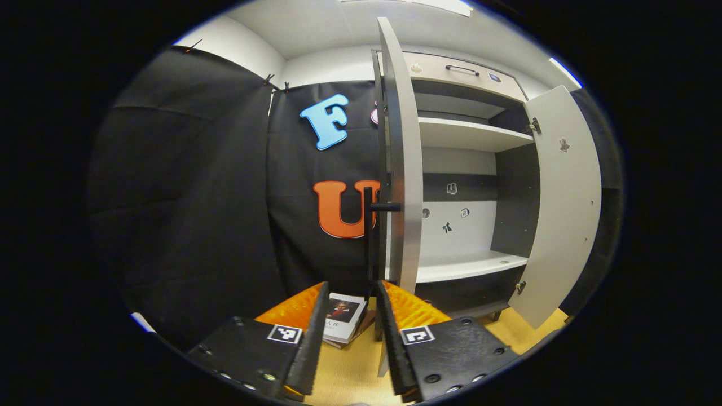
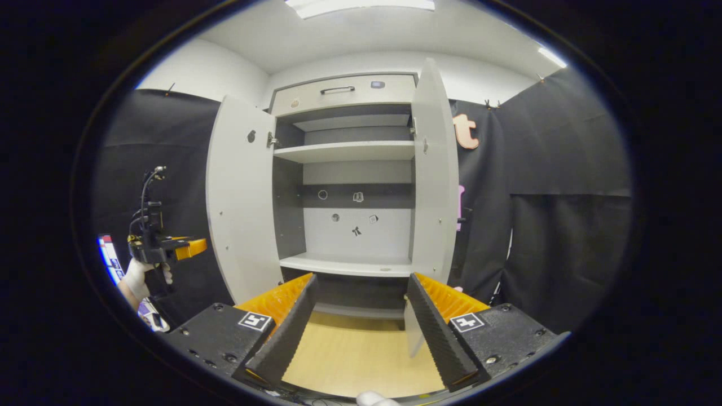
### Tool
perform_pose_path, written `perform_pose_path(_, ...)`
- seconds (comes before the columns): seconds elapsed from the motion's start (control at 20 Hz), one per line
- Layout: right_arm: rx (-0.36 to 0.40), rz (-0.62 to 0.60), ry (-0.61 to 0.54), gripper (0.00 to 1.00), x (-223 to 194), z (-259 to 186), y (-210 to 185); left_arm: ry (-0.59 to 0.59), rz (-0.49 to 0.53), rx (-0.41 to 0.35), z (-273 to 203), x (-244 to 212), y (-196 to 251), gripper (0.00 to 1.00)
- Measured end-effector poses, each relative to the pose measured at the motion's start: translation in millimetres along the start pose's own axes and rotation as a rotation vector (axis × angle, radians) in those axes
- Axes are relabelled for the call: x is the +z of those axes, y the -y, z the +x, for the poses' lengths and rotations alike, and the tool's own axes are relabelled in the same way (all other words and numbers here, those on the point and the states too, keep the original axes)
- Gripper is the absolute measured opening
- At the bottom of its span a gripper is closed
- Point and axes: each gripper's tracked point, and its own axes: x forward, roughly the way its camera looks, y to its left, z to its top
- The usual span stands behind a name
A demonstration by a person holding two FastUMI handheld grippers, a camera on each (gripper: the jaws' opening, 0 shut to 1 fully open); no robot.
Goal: Open the right door of the double-door shoe cabinet with the right hand, and open the left door with the left hand.
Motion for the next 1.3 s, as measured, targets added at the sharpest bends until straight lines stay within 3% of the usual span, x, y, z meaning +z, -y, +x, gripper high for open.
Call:
perform_pose_path(0.15,-0.003,0.0,0.0,1.0,-1,-2,4,0.017,0.017,0.055,-20,3,-7,0.95)
perform_pose_path(0.5,-0.001,0.011,-0.001,1.0,-1,-2,15,0.03,0.023,0.043,-69,8,39,0.94)
perform_pose_path(1.05,-0.072,0.017,0.034,1.0,22,-17,71,0.09,0.026,-0.085,-133,47,177,0.95)
perform_pose_path(1.3,-0.089,0.019,0.042,1.0,20,-26,88,0.104,0.049,-0.102,-145,51,207,0.96)
